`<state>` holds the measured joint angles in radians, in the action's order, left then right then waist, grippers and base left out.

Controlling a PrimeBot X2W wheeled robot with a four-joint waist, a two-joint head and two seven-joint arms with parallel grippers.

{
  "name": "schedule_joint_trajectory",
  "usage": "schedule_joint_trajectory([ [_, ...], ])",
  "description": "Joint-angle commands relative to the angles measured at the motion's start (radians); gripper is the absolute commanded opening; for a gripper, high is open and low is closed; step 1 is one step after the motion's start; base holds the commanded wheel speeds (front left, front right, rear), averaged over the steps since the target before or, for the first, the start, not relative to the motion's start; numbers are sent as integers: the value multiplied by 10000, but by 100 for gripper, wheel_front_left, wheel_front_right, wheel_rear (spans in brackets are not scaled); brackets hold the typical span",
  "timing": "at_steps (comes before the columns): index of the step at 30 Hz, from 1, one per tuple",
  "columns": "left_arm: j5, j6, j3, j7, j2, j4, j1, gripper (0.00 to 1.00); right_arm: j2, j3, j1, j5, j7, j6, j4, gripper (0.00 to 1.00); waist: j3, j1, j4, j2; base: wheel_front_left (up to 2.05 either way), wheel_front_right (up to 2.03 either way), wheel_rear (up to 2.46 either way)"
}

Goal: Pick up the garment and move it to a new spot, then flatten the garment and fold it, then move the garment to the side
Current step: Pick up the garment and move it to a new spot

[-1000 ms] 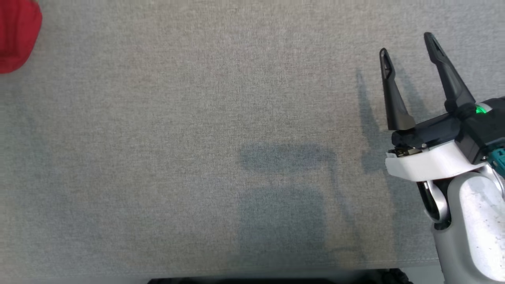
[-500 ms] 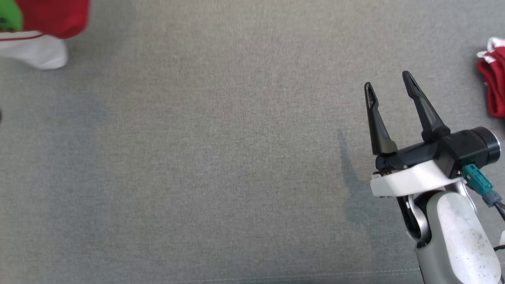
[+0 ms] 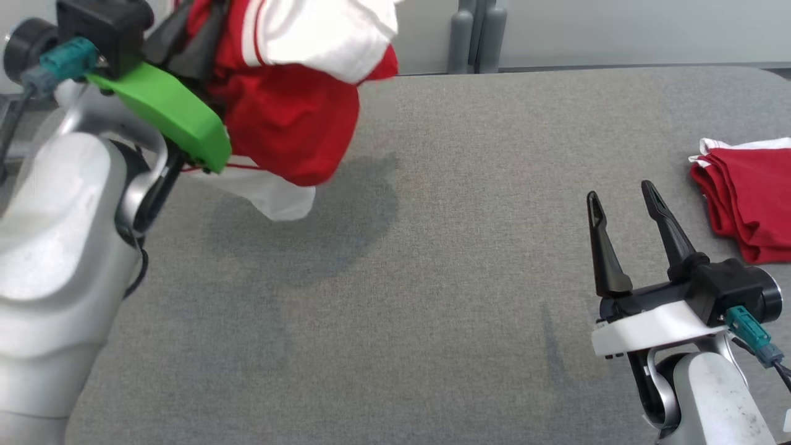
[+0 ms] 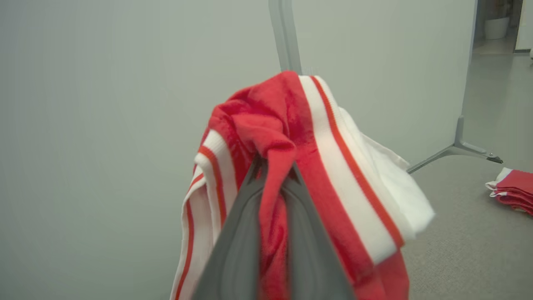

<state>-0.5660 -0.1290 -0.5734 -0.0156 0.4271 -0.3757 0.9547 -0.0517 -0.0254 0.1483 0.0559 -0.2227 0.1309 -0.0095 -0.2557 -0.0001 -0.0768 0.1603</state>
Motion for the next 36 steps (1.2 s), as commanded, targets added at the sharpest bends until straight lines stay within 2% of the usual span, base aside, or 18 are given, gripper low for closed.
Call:
schedule_joint_trajectory([
  [1, -144, 71, -72, 175, 64, 583, -476, 0, -6, 28, -204, 45, -71, -4, -22, 100, 430, 1, 26, -3, 0, 0, 0],
  [11, -387, 1121, -844, 1319, -77, 4305, -2657, 0, 0, -3, -307, 250, -59, -4, -145, 100, 219, 1, 415, -3, 0, 0, 0],
  [15, -446, 1449, -1273, 1694, -226, 4996, -3352, 0, 1, 25, -179, 218, -46, -4, -180, 100, -13, 1, 597, -3, 0, 0, 0],
  [18, -360, 1597, -1461, 1604, -369, 4989, -3610, 0, 0, 4, -54, 163, -7, -4, -203, 100, -271, 1, 728, -3, 0, 0, 0],
  [22, -40, 1435, -1868, 1353, -651, 3990, -3451, 0, 2, -86, 129, 135, 11, -4, -198, 100, -697, 1, 921, -3, 0, 0, 0],
  [28, 563, 1107, -2128, 293, -1367, 1136, -2497, 0, -2, -407, 632, 177, 1, -4, -121, 100, -1451, 1, 1371, -3, 0, 0, 0],
  [29, 563, 1107, -2128, 293, -1367, 1136, -2497, 0, -2, -407, 632, 177, 1, -4, -121, 100, -1451, 1, 1371, -3, 0, 0, 0],
  [36, 1135, 913, -1931, -1463, -2024, -2861, -658, 0, -2, -825, 1285, 313, -128, -4, 192, 100, -2256, 1, 2031, -3, 0, 0, 0],
])
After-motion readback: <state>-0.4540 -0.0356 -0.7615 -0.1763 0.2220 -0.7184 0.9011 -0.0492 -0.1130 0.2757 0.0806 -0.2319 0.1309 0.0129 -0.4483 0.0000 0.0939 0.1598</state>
